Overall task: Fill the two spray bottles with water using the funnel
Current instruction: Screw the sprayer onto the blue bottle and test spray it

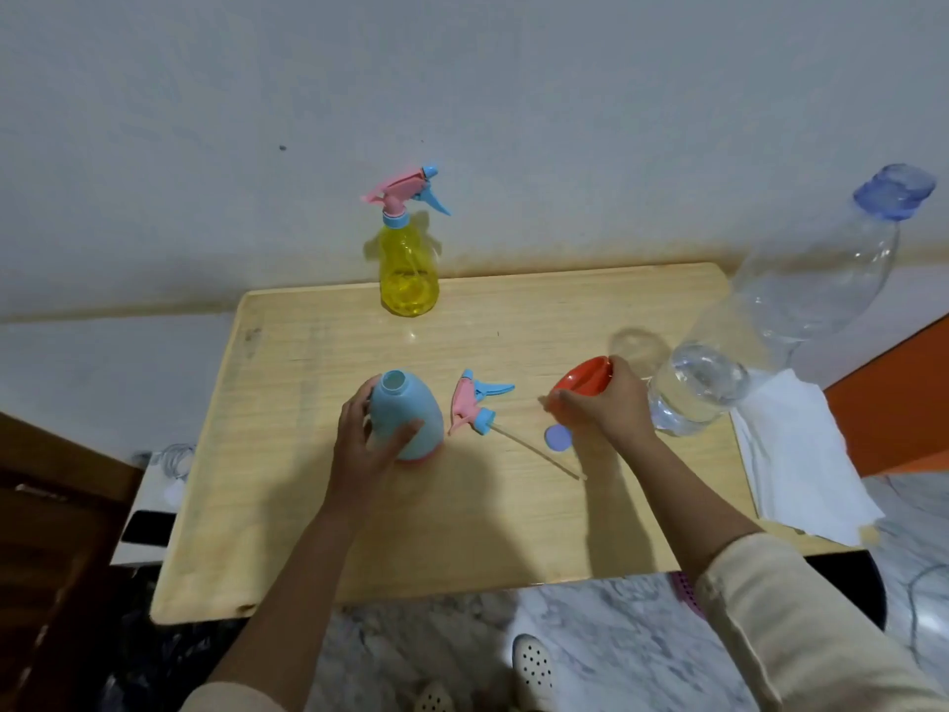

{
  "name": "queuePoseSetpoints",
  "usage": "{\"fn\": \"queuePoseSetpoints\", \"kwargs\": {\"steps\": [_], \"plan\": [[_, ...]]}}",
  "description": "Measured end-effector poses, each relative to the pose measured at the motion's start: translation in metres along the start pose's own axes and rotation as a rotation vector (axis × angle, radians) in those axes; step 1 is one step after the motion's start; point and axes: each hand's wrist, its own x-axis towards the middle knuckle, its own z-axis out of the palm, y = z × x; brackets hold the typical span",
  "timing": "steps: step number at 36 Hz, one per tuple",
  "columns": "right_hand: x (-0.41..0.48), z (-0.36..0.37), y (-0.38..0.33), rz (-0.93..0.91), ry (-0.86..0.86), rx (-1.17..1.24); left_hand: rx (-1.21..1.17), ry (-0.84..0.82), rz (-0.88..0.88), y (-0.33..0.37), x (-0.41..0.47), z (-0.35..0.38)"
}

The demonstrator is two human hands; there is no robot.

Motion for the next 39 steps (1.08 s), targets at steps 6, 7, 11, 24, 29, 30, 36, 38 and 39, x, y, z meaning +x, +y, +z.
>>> {"fn": "queuePoseSetpoints", "kwargs": {"steps": [6, 7, 11, 24, 29, 30, 36, 38, 39], "plan": [[0.004, 0.001, 0.004, -0.032, -0.066, 0.041, -0.002, -0.007, -0.002, 0.004, -0.002, 0.0], [0.004, 0.0, 0.003, -0.04, -0.064, 0.046, -0.001, -0.007, -0.003, 0.004, -0.002, 0.0], [-0.013, -0.005, -0.008, -0.184, 0.067, 0.096, -0.004, 0.005, 0.003, 0.002, -0.002, 0.001], [-0.025, 0.1, -0.019, -0.439, -0.302, -0.321, -0.012, 0.033, 0.015, -0.003, -0.002, 0.003], [-0.021, 0.114, -0.021, -0.388, -0.287, -0.413, 0.006, 0.058, -0.005, -0.007, -0.002, 0.004], [-0.02, 0.115, -0.022, -0.375, -0.293, -0.428, 0.01, 0.062, -0.007, -0.008, -0.002, 0.004], [-0.016, 0.118, -0.025, -0.339, -0.33, -0.463, 0.008, 0.071, -0.004, -0.012, -0.002, 0.005], [-0.017, 0.111, -0.032, -0.322, -0.309, -0.343, 0.003, 0.068, -0.004, -0.012, -0.001, 0.005], [-0.018, 0.106, -0.038, -0.311, -0.283, -0.229, -0.003, 0.066, -0.007, -0.012, 0.0, 0.005]]}}
